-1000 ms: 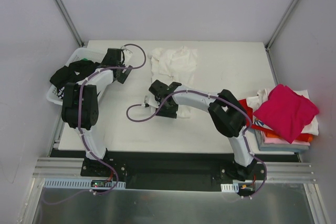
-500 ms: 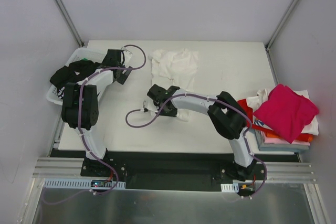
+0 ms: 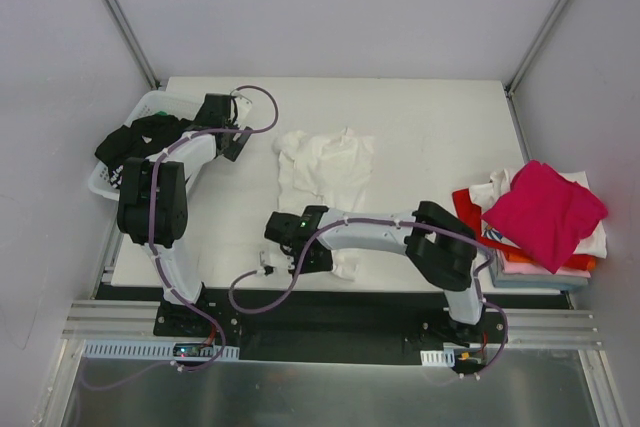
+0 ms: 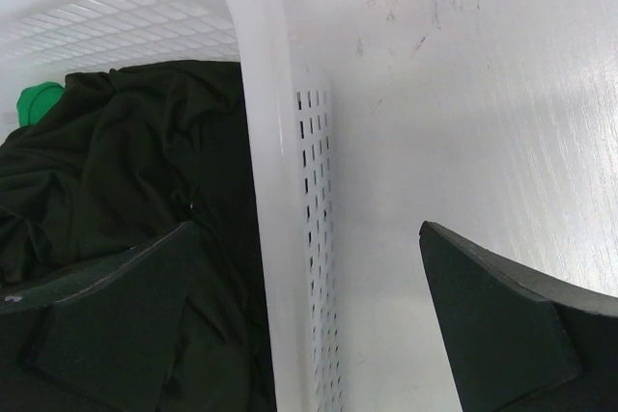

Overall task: Fold and stack the t-shirts
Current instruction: Grab one side of the 2/3 rectangular tshirt with right arm, then fold the long partially folded tshirt into a neat square

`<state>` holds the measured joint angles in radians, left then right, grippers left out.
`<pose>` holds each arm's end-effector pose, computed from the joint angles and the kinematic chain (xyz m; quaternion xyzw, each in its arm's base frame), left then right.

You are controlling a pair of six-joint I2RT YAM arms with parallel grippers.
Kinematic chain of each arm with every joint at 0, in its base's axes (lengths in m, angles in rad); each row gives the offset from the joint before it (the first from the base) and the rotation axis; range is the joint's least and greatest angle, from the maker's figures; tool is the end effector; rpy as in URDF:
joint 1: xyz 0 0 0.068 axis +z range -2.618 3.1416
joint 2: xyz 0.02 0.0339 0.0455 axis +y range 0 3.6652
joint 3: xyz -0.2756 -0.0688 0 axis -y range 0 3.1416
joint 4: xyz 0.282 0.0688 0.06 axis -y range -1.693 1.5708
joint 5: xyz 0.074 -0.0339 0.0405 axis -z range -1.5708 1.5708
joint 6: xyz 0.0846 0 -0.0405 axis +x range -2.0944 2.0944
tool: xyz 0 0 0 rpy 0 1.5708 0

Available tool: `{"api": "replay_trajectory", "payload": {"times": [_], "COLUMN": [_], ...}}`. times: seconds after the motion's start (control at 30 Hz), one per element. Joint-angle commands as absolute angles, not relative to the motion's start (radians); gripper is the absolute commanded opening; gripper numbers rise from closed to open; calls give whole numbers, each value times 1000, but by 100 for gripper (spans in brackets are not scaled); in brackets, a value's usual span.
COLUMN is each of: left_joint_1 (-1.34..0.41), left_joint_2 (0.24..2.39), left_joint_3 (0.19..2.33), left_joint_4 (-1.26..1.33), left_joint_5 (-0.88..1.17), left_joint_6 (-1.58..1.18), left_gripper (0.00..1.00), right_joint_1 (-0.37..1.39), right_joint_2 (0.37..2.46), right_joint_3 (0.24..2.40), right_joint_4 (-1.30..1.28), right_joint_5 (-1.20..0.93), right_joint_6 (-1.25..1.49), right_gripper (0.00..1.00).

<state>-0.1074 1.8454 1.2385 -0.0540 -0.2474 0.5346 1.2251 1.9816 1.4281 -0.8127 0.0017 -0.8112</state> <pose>0.4832 -0.0313 0.1715 0.2298 0.8630 0.2008 0.4027 0.1471 0.4080 0.1137 -0.8466 0.5223 0.0202 0.1001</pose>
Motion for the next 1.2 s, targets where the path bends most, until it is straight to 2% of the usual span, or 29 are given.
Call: {"api": "replay_trajectory", "payload": {"times": [0.0,0.23,0.73,1.17], "left_joint_1": [-106,-106,-106,-106], "left_joint_2": [1784,1775,1769,1808], "left_joint_3": [1226,1221,1170,1167], "left_joint_4": [-32,-34,-32,-26], "left_joint_5": [-275,-284,-256,-259], "left_joint_6": [531,529,497,492], "left_gripper": [99,99,99,99], "right_joint_1": [1298,1416,1330,1301], "right_joint_2": [1888,1862,1864,1845], "right_joint_3": [1413,1396,1523,1673], "right_joint_4": [-893,-905,-874,-907], "right_joint_5": [-104,-127,178,340], "right_joint_6": [-785,-778,-775,-793], "right_gripper": [0,1,1,1]}}
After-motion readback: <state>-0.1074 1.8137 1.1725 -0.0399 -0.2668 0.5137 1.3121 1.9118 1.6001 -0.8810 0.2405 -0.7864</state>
